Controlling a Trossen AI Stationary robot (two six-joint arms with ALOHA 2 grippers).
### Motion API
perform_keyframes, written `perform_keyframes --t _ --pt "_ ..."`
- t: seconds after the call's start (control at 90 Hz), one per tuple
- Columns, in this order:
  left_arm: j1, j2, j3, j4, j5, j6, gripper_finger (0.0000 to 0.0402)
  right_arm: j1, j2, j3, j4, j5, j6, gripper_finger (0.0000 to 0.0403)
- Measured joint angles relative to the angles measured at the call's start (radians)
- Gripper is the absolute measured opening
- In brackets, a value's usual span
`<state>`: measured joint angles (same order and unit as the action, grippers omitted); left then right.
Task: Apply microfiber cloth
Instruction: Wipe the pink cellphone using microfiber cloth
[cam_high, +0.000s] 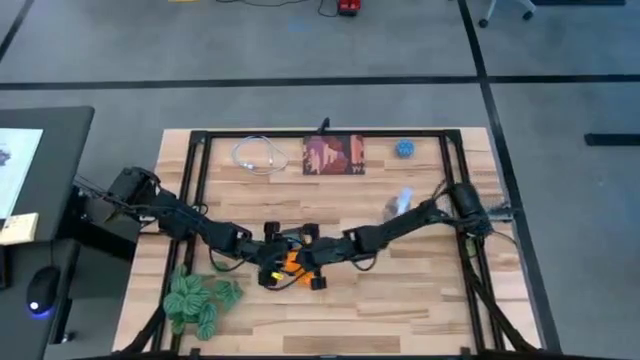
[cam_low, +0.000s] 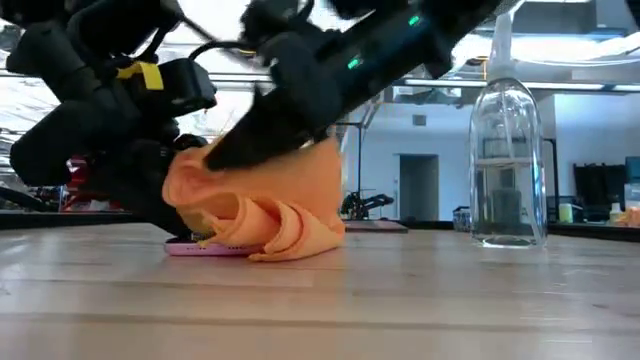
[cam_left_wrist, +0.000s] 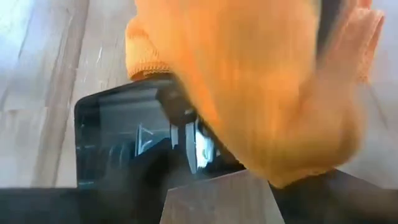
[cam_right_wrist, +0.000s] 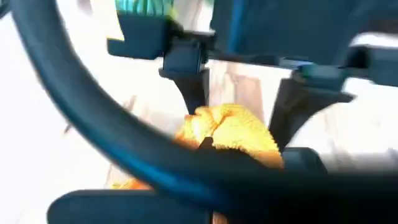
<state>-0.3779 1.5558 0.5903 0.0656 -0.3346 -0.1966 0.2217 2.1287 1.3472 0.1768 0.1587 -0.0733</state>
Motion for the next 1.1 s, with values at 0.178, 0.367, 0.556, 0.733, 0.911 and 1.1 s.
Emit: perform_keyframes --t 0.178,0.367,0.556,0.733,0.911,1.1 --pt "0.000 0.001 -0.008 0.019 0.018 -0.003 0.0222 -0.028 0.091 0.085 -0.017 -0.004 -0.033 0.0000" --pt "-0.001 0.012 -0.011 0.029 0.059 -0.004 0.0222 -0.075 0.129 0.142 -0.138 -0.118 0.022 0.0000" --pt "-0.001 0.064 -0.001 0.033 0.070 -0.031 0.0222 -0.062 0.117 0.146 -0.317 -0.114 0.051 0.0000" --pt "-0.004 0.121 -0.003 0.099 0.072 -0.026 0.0221 -0.040 0.114 0.140 -0.293 -0.092 0.046 0.0000" --pt "-0.006 0.123 -0.004 0.106 0.076 -0.024 0.0221 -0.057 0.107 0.137 -0.269 -0.108 0.069 0.0000" --pt "-0.006 0.125 -0.001 0.093 0.101 -0.026 0.0221 -0.021 0.092 0.140 -0.351 -0.201 0.060 0.0000"
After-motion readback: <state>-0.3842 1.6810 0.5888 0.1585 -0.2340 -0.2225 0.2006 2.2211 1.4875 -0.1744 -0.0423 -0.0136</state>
